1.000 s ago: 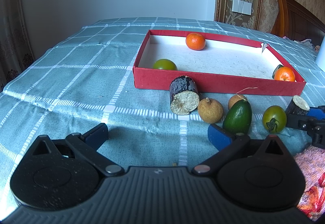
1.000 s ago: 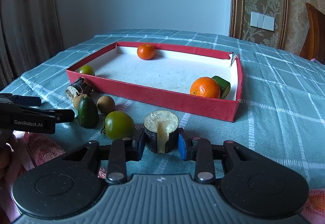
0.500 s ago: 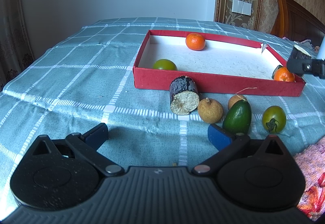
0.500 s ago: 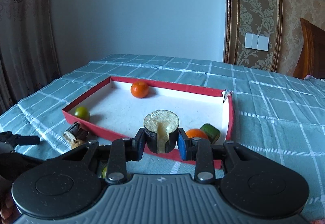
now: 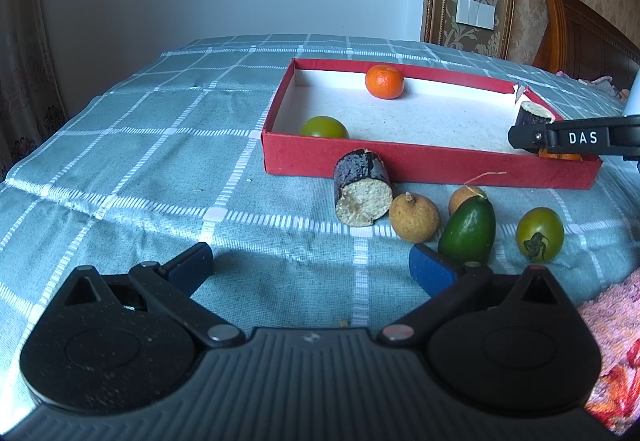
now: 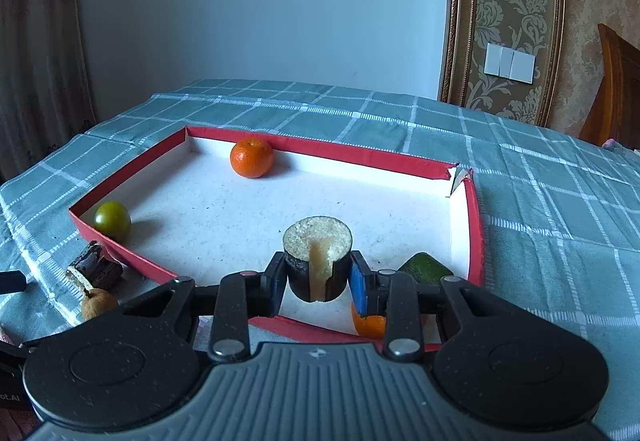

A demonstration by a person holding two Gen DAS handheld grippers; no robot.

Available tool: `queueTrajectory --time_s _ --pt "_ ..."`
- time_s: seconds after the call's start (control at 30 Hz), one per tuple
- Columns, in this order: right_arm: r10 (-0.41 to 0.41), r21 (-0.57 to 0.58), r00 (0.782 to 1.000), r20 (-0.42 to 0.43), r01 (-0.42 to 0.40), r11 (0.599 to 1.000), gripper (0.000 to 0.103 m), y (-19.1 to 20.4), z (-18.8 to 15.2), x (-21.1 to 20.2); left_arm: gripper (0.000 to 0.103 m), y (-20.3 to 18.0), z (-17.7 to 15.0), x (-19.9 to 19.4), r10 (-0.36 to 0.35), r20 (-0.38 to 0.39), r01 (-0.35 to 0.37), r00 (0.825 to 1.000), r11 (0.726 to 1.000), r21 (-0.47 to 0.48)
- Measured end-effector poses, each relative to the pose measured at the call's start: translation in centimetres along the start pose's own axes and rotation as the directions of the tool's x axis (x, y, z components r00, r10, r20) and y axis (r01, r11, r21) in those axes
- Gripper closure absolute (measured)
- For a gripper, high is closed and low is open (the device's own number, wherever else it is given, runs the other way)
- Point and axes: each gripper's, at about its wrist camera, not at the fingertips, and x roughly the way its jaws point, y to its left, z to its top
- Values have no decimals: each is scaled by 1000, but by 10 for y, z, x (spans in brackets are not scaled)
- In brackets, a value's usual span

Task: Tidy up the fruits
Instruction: 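Carry the cylinder piece into the red tray and open the right gripper, then close the left gripper on the stemmed green tomato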

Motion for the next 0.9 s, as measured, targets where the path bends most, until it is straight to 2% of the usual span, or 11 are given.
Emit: queueTrajectory --time_s 0.23,0.37,0.47,0.6,0.77,0.9 --pt "2 1 1000 6 -2 1000 70 1 -3 1 0 0 0 0 0 0 0 1000 1000 0" --pt "-3 16 999 35 2 1000 53 -1 -5 -9 0 0 0 0 -1 1 1 1000 1000 -1" --pt "2 53 997 79 -6 999 51 -8 -7 -27 0 0 0 0 0 0 0 1000 1000 0" --pt "5 132 991 136 -23 991 41 -27 -20 -57 0 0 0 0 -1 1 1 1000 1000 -1" --pt "-16 253 989 146 -22 967 40 -61 -48 -82 0 1 0 0 -5 7 5 1000 1000 -10" --pt "-48 293 991 128 8 956 40 -75 -66 -86 0 4 -1 -7 -23 52 25 998 999 -37"
